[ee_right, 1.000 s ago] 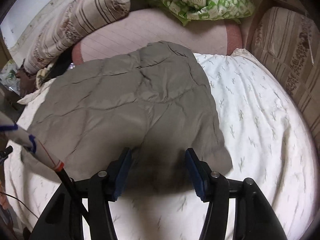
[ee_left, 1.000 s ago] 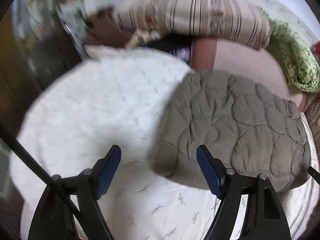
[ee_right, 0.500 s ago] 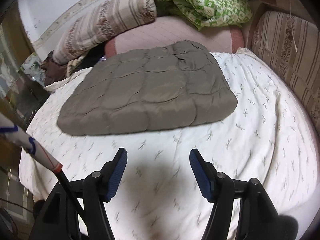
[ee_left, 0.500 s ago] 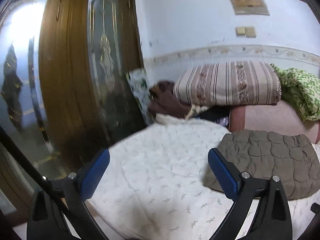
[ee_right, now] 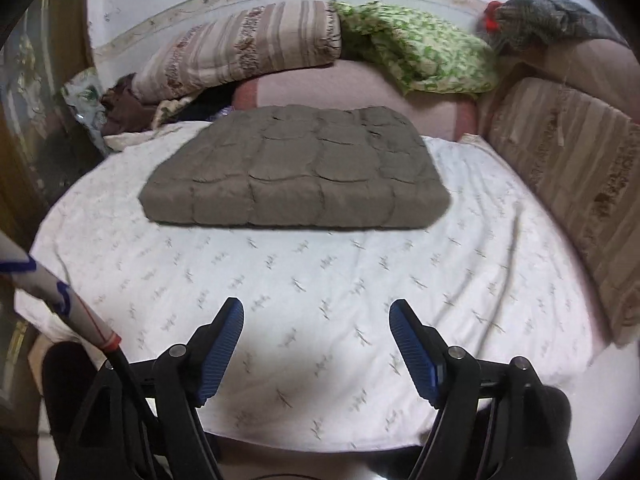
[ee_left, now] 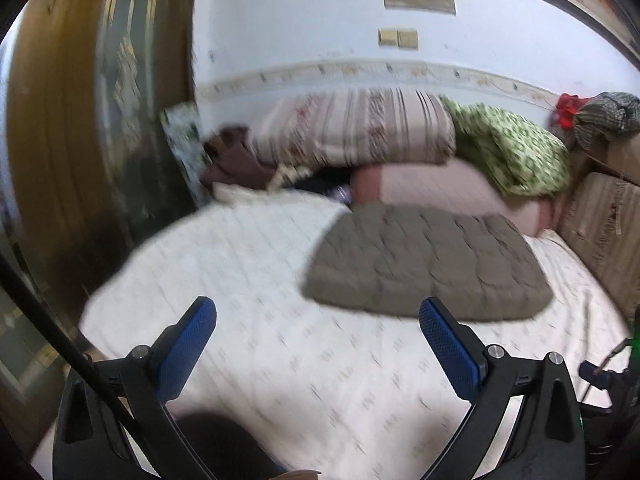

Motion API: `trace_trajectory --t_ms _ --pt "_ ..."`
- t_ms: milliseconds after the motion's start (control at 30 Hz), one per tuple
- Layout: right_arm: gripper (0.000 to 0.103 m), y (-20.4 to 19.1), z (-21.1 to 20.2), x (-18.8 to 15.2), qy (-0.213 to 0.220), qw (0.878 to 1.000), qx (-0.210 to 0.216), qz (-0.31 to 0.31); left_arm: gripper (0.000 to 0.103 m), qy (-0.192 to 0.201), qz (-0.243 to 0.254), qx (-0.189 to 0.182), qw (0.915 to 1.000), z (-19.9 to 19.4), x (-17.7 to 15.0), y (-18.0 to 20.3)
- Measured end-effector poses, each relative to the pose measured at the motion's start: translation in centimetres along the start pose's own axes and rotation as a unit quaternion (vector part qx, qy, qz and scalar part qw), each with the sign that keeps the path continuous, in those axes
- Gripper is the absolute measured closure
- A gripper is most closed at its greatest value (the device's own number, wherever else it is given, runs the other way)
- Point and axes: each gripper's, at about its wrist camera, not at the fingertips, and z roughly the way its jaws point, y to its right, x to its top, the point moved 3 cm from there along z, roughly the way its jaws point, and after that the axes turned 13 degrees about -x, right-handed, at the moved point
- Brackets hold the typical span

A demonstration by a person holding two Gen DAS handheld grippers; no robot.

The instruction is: Fold large clothes

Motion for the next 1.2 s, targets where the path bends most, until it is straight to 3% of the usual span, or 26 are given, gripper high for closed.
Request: trace_trajectory --t_ms 100,467,967,1200 --pt "0.023 0.3 -0.3 -0.7 0.002 1.0 -0.027 0.001 0.002 -0.011 -0.025 -0.004 0.9996 0.1 -1.4 0.0" --pt "0.022 1.5 -0.1 -0.7 -0.003 0.998 -0.056 0.014 0.002 -0.006 -0.022 -0.032 0.9992 -0.5 -2.3 1.4" --pt "0.021 1.4 2.5 -1.1 -0.036 0.998 -0.059 0.005 0.002 -0.118 0.012 0.013 0.9929 5.2 -4.3 2.3" --pt "0.021 1.6 3.6 -1.1 -0.049 0.997 -0.061 0.008 0.002 -0.16 0.026 0.013 0.9866 7.4 -5.7 3.2"
